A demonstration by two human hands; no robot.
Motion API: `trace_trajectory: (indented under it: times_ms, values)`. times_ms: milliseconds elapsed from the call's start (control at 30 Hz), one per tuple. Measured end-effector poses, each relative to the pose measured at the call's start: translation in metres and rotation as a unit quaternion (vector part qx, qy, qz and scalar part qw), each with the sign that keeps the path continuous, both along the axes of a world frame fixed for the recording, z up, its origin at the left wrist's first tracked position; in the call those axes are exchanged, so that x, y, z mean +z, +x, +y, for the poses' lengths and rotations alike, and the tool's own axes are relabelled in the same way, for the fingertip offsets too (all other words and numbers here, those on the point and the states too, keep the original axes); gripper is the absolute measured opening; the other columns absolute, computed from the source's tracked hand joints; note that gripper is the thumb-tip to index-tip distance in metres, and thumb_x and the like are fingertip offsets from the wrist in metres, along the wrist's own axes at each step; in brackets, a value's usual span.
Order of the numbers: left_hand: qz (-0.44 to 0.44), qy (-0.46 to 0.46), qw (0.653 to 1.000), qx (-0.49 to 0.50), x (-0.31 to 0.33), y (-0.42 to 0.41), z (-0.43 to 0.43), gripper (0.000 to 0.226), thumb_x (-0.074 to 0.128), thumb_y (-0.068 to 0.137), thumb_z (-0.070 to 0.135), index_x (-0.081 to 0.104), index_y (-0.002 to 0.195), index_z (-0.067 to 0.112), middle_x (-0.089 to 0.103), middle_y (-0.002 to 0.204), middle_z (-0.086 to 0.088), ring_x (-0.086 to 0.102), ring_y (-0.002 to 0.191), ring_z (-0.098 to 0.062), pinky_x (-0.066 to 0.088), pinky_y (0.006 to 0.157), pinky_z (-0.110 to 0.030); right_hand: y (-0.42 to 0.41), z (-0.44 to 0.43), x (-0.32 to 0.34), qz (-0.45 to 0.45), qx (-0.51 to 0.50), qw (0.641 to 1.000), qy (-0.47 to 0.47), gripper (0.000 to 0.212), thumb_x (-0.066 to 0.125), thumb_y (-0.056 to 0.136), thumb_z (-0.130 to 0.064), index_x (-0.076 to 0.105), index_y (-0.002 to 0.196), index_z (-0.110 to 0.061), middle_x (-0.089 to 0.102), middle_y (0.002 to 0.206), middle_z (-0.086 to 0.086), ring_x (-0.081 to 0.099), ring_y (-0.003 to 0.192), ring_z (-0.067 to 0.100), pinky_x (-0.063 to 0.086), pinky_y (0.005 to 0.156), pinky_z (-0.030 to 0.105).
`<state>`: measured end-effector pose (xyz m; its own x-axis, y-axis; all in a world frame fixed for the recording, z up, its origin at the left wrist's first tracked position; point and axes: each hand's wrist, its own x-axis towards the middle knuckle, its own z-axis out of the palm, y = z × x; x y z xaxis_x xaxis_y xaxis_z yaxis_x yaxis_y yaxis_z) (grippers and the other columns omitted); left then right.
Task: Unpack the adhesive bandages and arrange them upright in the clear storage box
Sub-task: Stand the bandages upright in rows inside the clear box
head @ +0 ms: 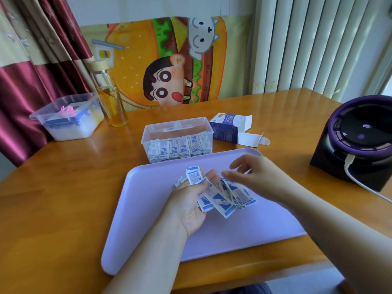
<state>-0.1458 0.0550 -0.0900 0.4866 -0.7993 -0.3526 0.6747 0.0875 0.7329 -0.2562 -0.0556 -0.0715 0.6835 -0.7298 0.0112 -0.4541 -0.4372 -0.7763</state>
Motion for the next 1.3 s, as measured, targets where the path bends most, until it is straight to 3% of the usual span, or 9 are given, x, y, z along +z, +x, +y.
trace_trajectory:
  times_ms: [300,500,633,800,900,1000,1100,1233,1300]
  values:
    - [0.043,0.008,0.998,0.037,0.000,0.002,-0.001,0.018,0.038,0.098,0.006,0.054,0.106,0.008,0.065,0.103,-0.017,0.063,0.084,-0.025,0.049,0.078,-0.039,0.004,-0.002,-0.005,-0.033,0.027,0.995,0.091,0.026,0.071,0.082,-0.026,0.060,0.106,-0.023,0.066,0.063,-0.011,0.059,0.056,-0.004,0.034,0.042,0.011]
    - [-0.004,0.003,0.999,0.040,-0.004,0.001,-0.004,0.021,0.039,0.098,0.002,0.054,0.114,0.004,0.068,0.099,-0.010,0.066,0.084,-0.019,0.054,0.065,-0.030,-0.005,-0.015,-0.012,0.002,-0.053,0.998,-0.031,0.038,0.067,0.081,-0.041,0.058,0.114,-0.023,0.055,0.087,-0.010,0.053,0.074,0.004,0.041,0.055,0.019]
    - [-0.034,0.019,0.999,0.008,-0.001,-0.012,-0.014,0.022,0.043,0.098,0.011,0.066,0.096,0.009,0.072,0.085,-0.008,0.068,0.067,-0.022,0.055,0.058,-0.030,0.003,-0.005,-0.010,-0.052,0.026,0.996,0.071,0.034,0.063,0.084,-0.045,0.061,0.108,-0.021,0.066,0.080,-0.012,0.057,0.064,-0.002,0.040,0.052,0.013]
    - [-0.053,-0.005,0.998,-0.035,0.013,-0.021,-0.025,0.024,0.041,0.100,0.020,0.064,0.106,0.014,0.068,0.079,-0.011,0.062,0.055,-0.021,0.052,0.055,-0.027,0.009,-0.005,-0.009,-0.095,0.077,0.979,0.165,0.032,0.068,0.084,-0.023,0.062,0.115,-0.020,0.062,0.055,-0.010,0.049,0.055,0.008,0.036,0.057,0.022]
    - [-0.088,0.030,0.995,-0.024,0.018,-0.020,-0.029,0.026,0.043,0.099,0.024,0.063,0.114,0.015,0.068,0.096,-0.012,0.066,0.070,-0.019,0.050,0.064,-0.029,0.006,-0.013,-0.006,-0.108,0.068,0.977,0.173,0.024,0.070,0.083,-0.017,0.066,0.106,-0.019,0.061,0.052,-0.007,0.046,0.052,0.009,0.035,0.057,0.025]
    - [-0.114,0.098,0.988,0.037,0.011,-0.012,-0.031,0.034,0.051,0.095,0.026,0.056,0.128,0.017,0.055,0.131,-0.002,0.050,0.117,-0.016,0.038,0.096,-0.038,-0.002,-0.023,-0.008,-0.019,0.031,0.995,0.091,0.028,0.071,0.082,-0.024,0.061,0.108,-0.020,0.066,0.068,-0.005,0.052,0.051,0.002,0.037,0.053,0.016]
    - [-0.095,0.128,0.986,0.050,0.007,-0.010,-0.026,0.036,0.053,0.094,0.023,0.052,0.130,0.016,0.047,0.140,-0.002,0.040,0.130,-0.017,0.028,0.106,-0.041,-0.007,-0.025,-0.017,0.097,0.016,0.994,-0.037,0.054,0.069,0.081,-0.038,0.051,0.129,-0.021,0.062,0.097,-0.006,0.058,0.079,0.007,0.041,0.058,0.017]
    - [-0.049,0.123,0.991,0.030,0.007,-0.015,-0.027,0.035,0.052,0.094,0.019,0.051,0.128,0.011,0.051,0.129,-0.007,0.044,0.125,-0.020,0.040,0.094,-0.038,-0.006,-0.028,-0.021,0.178,0.007,0.982,-0.057,0.069,0.066,0.081,-0.046,0.042,0.138,-0.014,0.058,0.123,0.000,0.054,0.097,0.014,0.042,0.070,0.020]
    - [-0.009,0.103,0.995,0.009,0.008,-0.020,-0.029,0.021,0.050,0.095,0.016,0.055,0.114,0.009,0.058,0.105,-0.006,0.057,0.098,-0.017,0.047,0.074,-0.032,-0.001,-0.030,-0.018,0.211,0.028,0.976,-0.056,0.067,0.067,0.081,-0.043,0.045,0.136,-0.012,0.059,0.123,0.001,0.056,0.096,0.015,0.047,0.073,0.023]
